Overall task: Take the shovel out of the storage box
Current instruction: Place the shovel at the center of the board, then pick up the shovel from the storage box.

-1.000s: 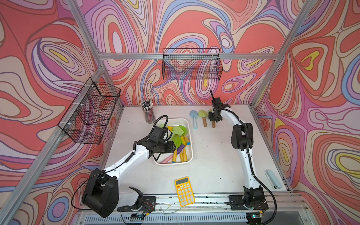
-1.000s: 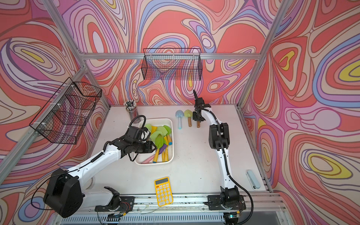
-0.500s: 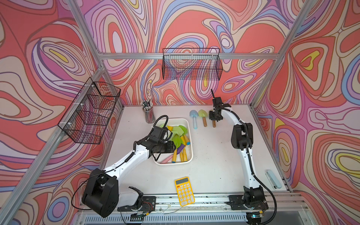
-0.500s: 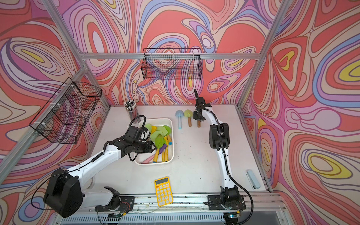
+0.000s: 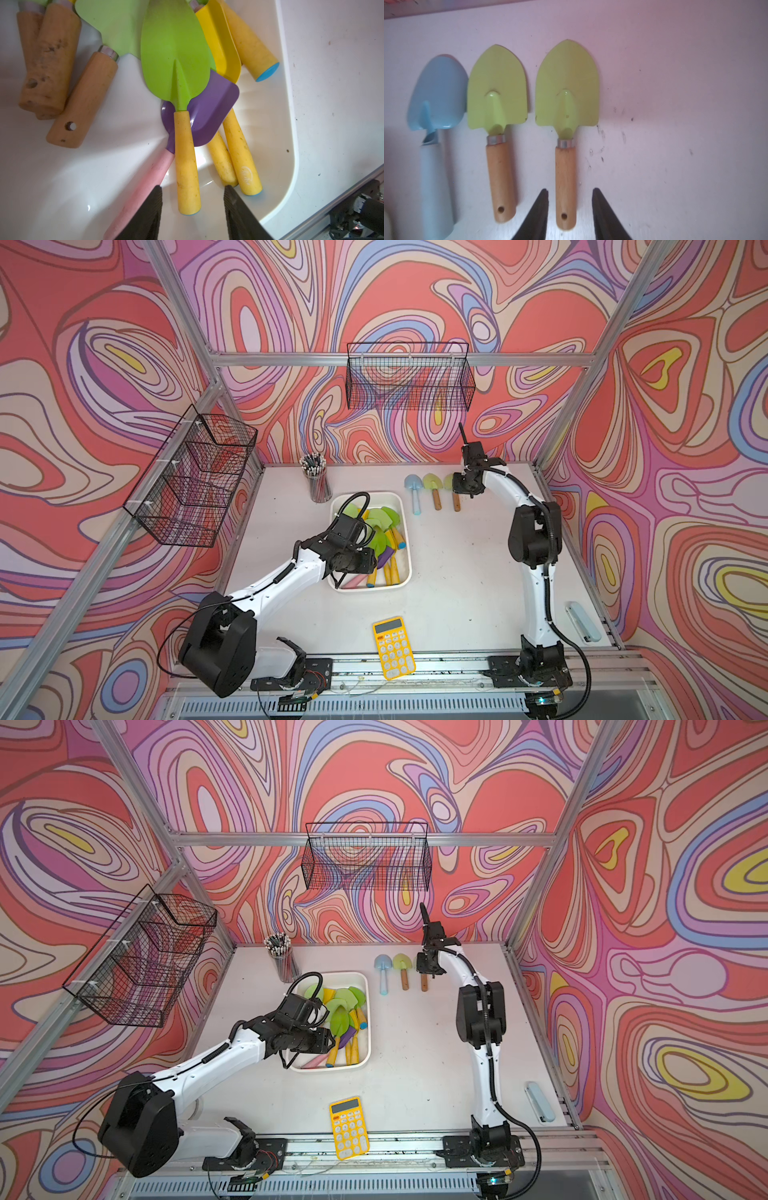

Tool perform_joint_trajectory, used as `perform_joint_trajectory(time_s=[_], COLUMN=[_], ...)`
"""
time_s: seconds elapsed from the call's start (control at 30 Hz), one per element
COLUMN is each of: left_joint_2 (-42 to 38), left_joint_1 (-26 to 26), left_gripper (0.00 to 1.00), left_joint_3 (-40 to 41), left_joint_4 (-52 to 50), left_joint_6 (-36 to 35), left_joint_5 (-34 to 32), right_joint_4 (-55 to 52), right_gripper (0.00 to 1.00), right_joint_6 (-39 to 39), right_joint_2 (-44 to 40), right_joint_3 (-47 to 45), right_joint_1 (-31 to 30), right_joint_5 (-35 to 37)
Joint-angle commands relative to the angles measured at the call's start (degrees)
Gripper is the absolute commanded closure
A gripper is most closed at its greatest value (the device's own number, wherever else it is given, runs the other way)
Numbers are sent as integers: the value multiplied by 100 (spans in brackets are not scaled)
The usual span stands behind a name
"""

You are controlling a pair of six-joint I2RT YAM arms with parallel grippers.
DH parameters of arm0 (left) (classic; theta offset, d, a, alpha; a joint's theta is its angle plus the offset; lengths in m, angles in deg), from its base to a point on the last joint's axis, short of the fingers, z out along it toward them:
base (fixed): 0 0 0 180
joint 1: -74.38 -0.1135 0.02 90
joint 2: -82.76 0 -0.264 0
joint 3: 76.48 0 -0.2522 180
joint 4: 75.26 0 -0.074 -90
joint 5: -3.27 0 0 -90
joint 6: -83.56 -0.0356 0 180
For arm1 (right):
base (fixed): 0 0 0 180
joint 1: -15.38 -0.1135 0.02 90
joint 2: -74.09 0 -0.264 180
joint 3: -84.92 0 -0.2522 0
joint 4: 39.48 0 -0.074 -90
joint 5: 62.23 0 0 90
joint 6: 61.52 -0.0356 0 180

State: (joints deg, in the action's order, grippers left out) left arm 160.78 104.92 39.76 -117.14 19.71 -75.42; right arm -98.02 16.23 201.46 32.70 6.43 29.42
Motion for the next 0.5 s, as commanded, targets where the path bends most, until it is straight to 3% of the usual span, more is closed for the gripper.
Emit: perform_joint_trajectory(time_s=[0.0, 0.2, 0.47], left_joint_2=[146, 331, 621], left_joint_1=[73, 88, 92], left_gripper=[49, 51, 52], left_joint_3=[3, 77, 152], left_joint_4=[-100, 18, 282], left_joint_6=[-41, -27, 10], left_joint_5=[-177, -234, 46], right_joint_4=[506, 827, 878], right_gripper=[63, 64, 64], right_joint_6=[-246, -366, -348], right_joint_2=[-855, -1747, -2190], right_joint_3=[-735, -1761, -2318], right_joint_1=[-44, -316, -646], right_joint_5=[-158, -175, -119])
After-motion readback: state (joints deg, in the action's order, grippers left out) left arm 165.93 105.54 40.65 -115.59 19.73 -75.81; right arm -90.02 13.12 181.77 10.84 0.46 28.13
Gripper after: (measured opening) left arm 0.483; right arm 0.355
